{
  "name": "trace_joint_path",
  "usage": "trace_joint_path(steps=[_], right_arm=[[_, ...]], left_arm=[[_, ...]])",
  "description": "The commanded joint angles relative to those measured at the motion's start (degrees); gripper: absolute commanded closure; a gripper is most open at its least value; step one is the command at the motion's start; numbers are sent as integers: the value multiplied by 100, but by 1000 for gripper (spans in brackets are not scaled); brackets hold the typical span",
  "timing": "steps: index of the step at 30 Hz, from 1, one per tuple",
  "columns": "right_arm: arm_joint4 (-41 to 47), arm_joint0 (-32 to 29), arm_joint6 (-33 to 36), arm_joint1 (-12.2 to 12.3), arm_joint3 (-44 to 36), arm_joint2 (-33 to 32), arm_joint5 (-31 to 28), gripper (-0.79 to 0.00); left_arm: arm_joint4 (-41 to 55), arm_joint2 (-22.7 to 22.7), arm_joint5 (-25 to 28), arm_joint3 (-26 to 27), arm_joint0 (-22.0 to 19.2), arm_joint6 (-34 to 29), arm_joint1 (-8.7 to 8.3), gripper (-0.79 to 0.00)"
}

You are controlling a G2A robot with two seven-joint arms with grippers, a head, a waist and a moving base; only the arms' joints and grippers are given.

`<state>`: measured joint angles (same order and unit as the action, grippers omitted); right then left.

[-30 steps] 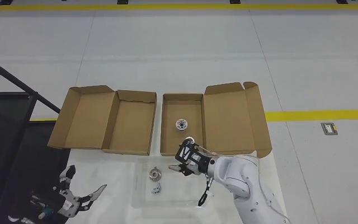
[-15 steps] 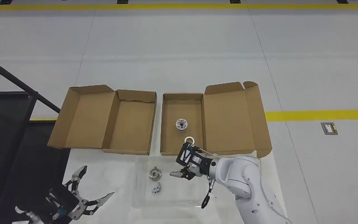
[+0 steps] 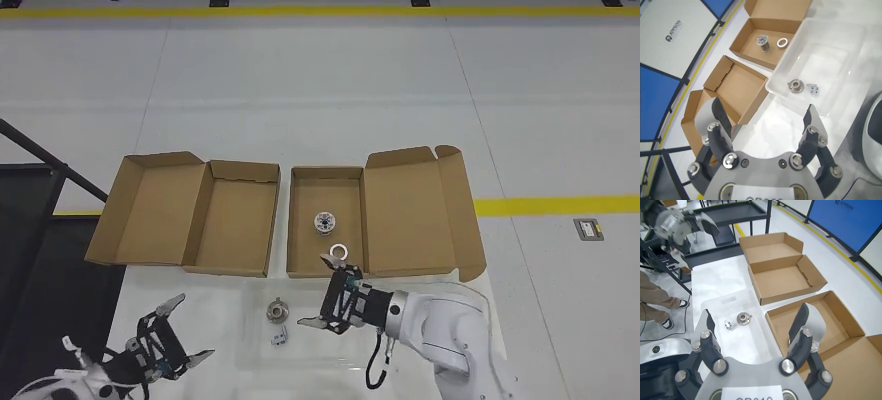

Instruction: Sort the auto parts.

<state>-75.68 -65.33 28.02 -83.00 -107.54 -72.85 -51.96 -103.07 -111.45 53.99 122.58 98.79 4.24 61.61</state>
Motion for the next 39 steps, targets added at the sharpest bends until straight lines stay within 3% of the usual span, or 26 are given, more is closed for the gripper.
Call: trace_joint_path(steps=[1,9,15,27,33,39], right_arm=[[272,-154,-183,56,-171,-184,-356,-785],[728,-863,-433,388,-853,-810,-604,-785],[848,-1099,-526,590,-851,-1171,-604,-785],[848,-1099,-526,590,-851,-1171,-604,-785],[848,-1099,-526,590,-851,-1171,-604,-785],[848,-1099,-526,590,-851,-1171,-604,-785]], left_arm=[[-157,212,401,-166,-401,20,-76,-785],[-511,1865,401,-1006,-1755,-241,-697,-785],[-419,3197,401,-1356,-2906,-806,-1177,-785],[-403,3362,401,-1322,-2928,-858,-1195,-785],[-520,4140,401,-1287,-3400,-1258,-1220,-785],[-316,5239,401,-1419,-4120,-1825,-1407,-785]])
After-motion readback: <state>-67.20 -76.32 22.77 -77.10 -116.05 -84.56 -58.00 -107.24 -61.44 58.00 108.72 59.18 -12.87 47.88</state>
